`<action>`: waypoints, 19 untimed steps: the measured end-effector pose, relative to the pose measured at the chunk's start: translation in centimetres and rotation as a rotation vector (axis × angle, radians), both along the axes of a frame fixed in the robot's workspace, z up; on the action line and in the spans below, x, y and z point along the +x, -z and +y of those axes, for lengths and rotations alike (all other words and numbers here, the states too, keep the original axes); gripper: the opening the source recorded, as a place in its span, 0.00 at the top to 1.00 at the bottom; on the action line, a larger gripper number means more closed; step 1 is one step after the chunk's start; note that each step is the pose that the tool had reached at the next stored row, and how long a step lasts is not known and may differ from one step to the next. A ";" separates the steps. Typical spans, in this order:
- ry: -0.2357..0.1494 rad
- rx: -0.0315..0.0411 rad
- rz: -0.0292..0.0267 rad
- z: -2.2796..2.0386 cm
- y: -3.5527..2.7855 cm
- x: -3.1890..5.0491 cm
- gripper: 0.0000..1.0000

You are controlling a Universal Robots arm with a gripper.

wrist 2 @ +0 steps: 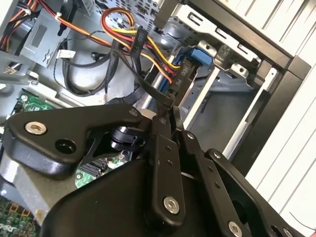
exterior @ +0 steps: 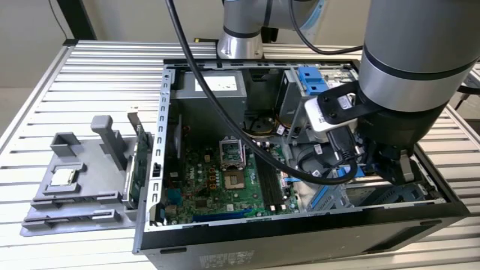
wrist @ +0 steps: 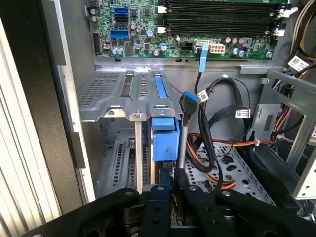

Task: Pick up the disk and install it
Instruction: 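Insert the second disk wire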

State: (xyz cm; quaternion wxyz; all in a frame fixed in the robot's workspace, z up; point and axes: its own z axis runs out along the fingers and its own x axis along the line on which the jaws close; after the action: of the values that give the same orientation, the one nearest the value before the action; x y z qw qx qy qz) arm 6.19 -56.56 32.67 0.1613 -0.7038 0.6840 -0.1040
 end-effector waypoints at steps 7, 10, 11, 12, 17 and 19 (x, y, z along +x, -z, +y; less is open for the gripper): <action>0.004 0.0000 0.0000 0.00 0.07 0.11 1.00; 0.005 0.0003 0.0000 0.00 0.18 0.11 1.00; 0.005 0.0001 0.0000 0.00 0.22 0.11 1.00; 0.005 0.0000 0.0000 0.00 0.25 0.11 1.00; 0.005 -0.0001 0.0000 0.00 0.39 0.11 1.00; 0.005 -0.0001 0.0000 0.00 0.40 0.11 1.00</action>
State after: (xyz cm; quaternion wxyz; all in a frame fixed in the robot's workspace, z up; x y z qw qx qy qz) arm 6.30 -56.56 32.27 0.1609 -0.7019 0.6859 -0.1044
